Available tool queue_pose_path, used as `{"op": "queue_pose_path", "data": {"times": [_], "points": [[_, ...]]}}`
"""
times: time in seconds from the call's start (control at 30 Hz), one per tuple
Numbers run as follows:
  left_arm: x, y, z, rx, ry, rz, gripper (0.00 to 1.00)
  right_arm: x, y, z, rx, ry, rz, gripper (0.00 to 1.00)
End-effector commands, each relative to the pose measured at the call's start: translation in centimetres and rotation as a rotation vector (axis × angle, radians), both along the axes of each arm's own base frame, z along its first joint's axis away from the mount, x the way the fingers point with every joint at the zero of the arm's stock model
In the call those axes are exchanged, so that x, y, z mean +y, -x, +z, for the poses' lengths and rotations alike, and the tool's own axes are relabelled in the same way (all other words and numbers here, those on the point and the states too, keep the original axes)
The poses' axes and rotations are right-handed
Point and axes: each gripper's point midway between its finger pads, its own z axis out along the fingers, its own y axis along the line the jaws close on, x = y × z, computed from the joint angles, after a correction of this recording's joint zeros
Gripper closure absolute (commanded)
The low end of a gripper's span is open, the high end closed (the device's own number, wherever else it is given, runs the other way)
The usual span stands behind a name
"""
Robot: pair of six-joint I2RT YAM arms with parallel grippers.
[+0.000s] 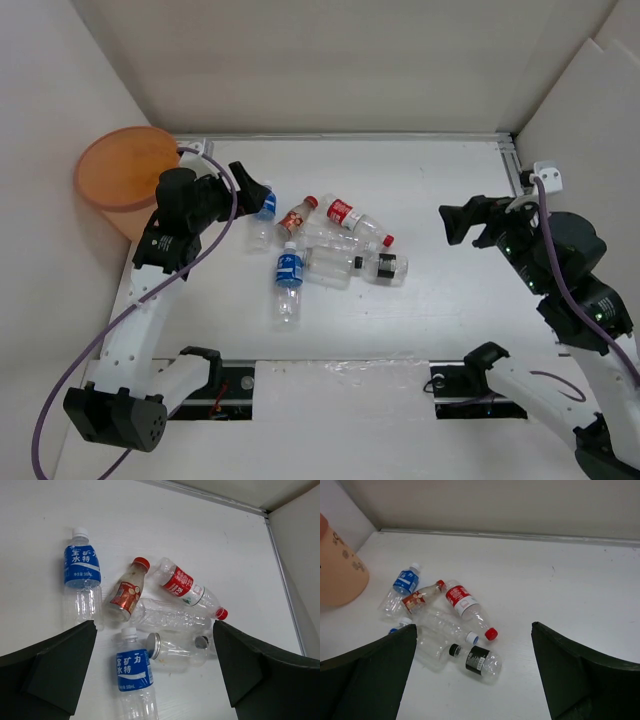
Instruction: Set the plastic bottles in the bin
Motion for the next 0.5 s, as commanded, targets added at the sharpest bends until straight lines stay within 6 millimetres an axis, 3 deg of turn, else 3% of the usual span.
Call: {"op": "queue_pose_path", "data": {"times": [0.0, 0.23, 0.3, 0.47], "points": [[0.5, -0.1, 0.5, -0.015, 0.008, 0.032, 0.00, -0.8, -0.2, 0.8, 0.000, 0.018, -0.039, 0.00], [0.4, -0.5, -0.8, 0.035, 0.015, 0.040, 0.00, -1.0, -0.3, 0.2, 0.016, 0.029, -0.051, 0.00], [0.8, -0.7, -2.0, 0.078, -0.002, 0.062, 0.00, -1.0, -0.8, -0.9, 0.058, 0.054, -0.063, 0.00], [0.7, -2.2, -5.9, 0.226, -0.020, 0.083, 0.00, -0.5, -0.5, -0.8, 0.049, 0.044, -0.029, 0.00]]}}
